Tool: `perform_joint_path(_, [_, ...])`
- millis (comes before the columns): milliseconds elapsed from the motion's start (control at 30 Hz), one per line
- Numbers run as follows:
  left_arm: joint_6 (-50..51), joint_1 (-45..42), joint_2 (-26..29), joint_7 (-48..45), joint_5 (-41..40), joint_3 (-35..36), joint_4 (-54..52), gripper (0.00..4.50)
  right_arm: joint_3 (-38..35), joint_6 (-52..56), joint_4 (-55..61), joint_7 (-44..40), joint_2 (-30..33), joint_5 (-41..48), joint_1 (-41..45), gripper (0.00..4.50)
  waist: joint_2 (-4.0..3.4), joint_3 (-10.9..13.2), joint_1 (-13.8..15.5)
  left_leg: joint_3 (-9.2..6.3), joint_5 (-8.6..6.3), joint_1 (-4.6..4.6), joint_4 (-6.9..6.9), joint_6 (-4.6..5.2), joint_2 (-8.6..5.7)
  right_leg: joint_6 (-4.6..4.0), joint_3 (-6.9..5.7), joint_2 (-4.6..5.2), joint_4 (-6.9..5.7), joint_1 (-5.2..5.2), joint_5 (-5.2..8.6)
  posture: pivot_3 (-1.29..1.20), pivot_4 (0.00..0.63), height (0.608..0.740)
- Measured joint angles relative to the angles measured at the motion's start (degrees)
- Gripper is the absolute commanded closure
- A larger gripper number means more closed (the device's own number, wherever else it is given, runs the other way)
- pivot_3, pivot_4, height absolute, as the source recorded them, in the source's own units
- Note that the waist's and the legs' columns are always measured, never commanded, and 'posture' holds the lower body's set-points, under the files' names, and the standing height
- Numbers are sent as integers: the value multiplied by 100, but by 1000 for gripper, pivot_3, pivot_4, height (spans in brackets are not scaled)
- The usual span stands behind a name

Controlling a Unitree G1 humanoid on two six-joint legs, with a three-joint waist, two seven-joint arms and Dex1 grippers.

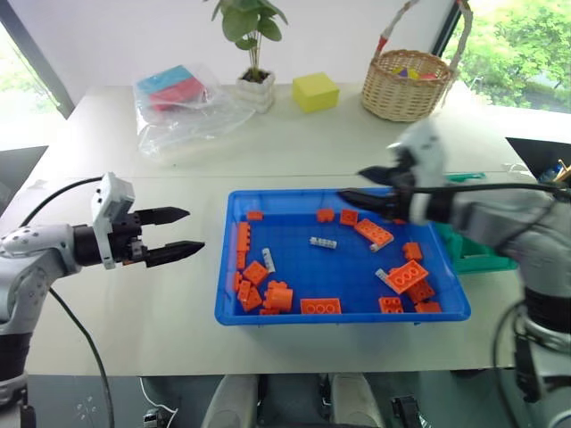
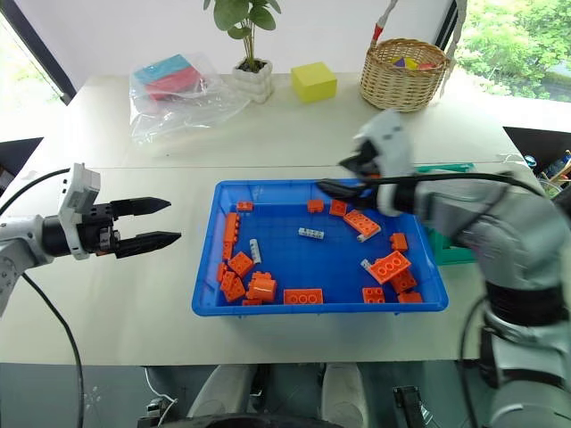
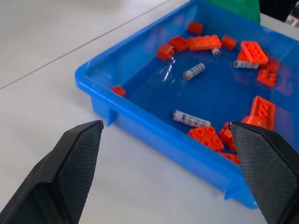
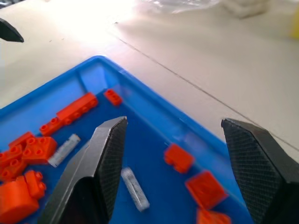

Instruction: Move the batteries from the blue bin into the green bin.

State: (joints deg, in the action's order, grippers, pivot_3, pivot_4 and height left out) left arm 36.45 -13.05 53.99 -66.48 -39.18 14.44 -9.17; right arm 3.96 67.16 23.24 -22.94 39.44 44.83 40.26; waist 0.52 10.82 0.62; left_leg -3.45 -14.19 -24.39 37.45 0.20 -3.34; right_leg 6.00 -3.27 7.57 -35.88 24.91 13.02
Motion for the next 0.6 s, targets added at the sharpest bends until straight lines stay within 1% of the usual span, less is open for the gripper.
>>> perform_joint_path(100, [-87,-1,122,-116,51,8,8,0,810,49,-385,-49,-482,-347,167,1199,1,1,0,4,0,-1,2,0,-7,2,-2,1,-6,2,0,0,150,702])
perform_joint_path(167, [-114,37,215,-194,103,24,7,0,1177,57,-769,-43,-842,-590,249,1199,1,1,-23,6,0,0,5,1,-8,2,-1,0,-14,4,-1,0,150,702])
perform_joint_path(233, [-110,62,255,-217,102,44,5,0,1445,63,-995,-69,-1064,-772,263,1199,0,2,-27,2,0,2,17,1,-5,3,-2,-4,-27,5,-1,0,150,702])
perform_joint_path(400, [-43,108,279,-202,75,160,-7,0,1869,55,-1342,-135,-1681,-1154,433,1199,-1,2,-122,-9,4,4,51,-5,22,-3,1,-44,-46,3,-4,0,150,702])
perform_joint_path(600, [105,98,277,-160,-38,228,-86,0,2095,-196,-1837,-326,-1978,-1649,571,1199,-1,2,-156,-9,6,18,53,-9,26,-7,7,-53,-55,-2,-7,0,150,702])
